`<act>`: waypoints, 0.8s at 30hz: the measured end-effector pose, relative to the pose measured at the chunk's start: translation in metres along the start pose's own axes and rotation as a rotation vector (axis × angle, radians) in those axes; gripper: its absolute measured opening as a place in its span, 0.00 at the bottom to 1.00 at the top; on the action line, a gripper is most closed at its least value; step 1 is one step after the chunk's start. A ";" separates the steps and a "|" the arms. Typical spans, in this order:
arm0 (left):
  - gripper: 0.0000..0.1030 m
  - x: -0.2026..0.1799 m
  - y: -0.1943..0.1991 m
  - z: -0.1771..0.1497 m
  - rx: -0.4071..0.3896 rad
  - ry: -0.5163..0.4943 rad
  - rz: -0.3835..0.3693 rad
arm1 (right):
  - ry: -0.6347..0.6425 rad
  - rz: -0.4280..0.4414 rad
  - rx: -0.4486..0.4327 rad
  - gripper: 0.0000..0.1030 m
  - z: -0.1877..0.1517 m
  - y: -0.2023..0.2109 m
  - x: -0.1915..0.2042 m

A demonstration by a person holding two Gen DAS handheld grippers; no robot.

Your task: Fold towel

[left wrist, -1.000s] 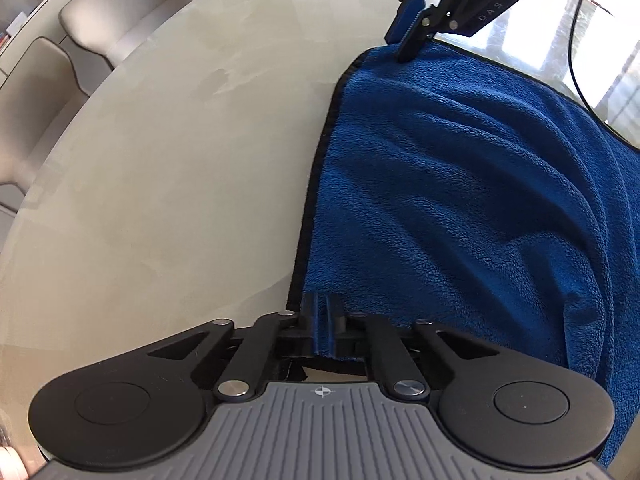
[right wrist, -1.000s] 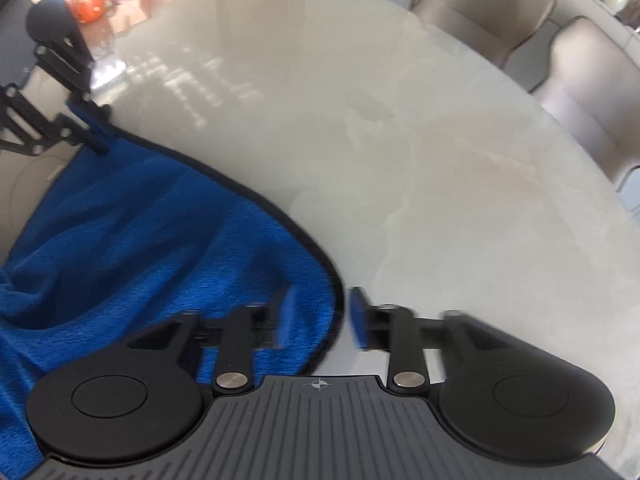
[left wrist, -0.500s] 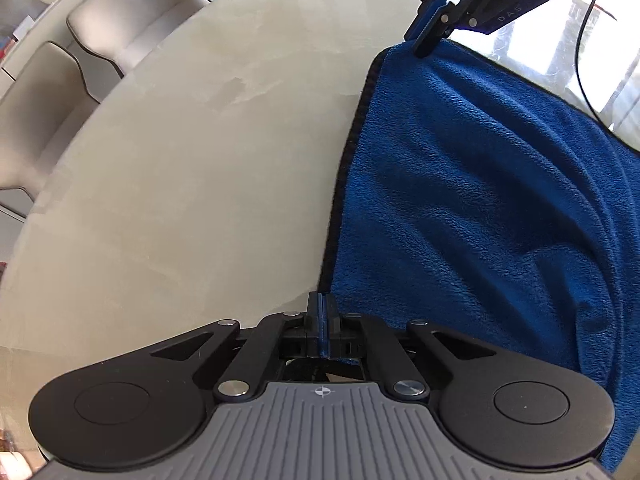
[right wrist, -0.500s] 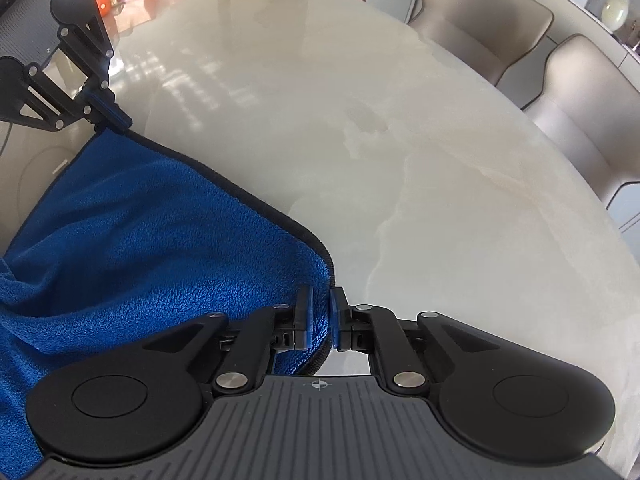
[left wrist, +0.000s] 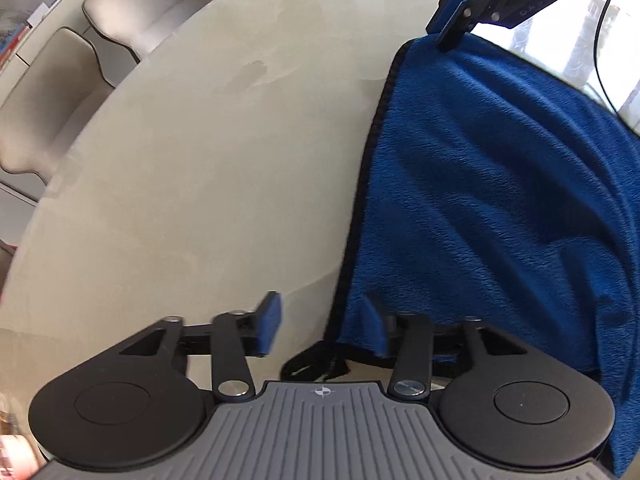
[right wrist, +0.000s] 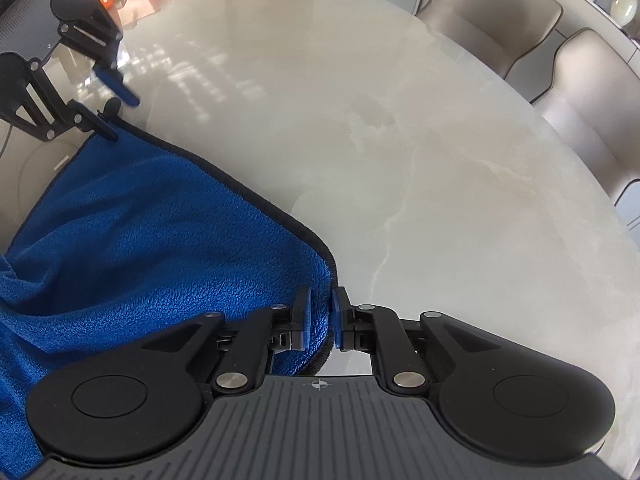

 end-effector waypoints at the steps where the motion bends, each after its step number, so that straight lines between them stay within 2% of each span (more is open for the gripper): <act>1: 0.51 0.000 0.000 0.001 0.007 -0.003 -0.007 | 0.000 0.000 0.002 0.12 0.000 0.000 -0.001; 6: 0.51 0.003 -0.003 0.005 0.040 -0.012 -0.029 | 0.010 0.002 0.010 0.14 0.002 0.000 -0.001; 13: 0.51 -0.003 -0.003 0.008 0.057 -0.047 -0.006 | 0.010 0.002 0.016 0.15 0.002 -0.002 -0.003; 16: 0.47 -0.004 -0.002 0.006 0.058 -0.041 -0.015 | 0.009 0.001 0.018 0.15 0.004 -0.008 0.001; 18: 0.35 -0.005 -0.002 0.006 0.055 -0.044 -0.028 | 0.008 0.001 0.016 0.15 0.005 -0.009 0.002; 22: 0.18 -0.011 0.002 0.003 0.042 -0.081 -0.057 | 0.011 -0.001 0.012 0.15 0.005 -0.008 0.001; 23: 0.05 -0.011 0.003 0.001 0.043 -0.084 -0.071 | 0.012 -0.002 0.011 0.15 0.005 -0.008 0.002; 24: 0.00 -0.013 0.003 0.000 0.042 -0.092 -0.079 | 0.013 -0.004 0.009 0.15 0.004 -0.009 0.002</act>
Point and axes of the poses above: each gripper's, at about its wrist camera, not at the fingertips, and y roughly against the way its jaws point, x to its left, z to its top, the point moved 3 cm from there along -y, roughly the way its jaws point, and after that the axes turned 3 degrees about x, right-handed, at the moved point
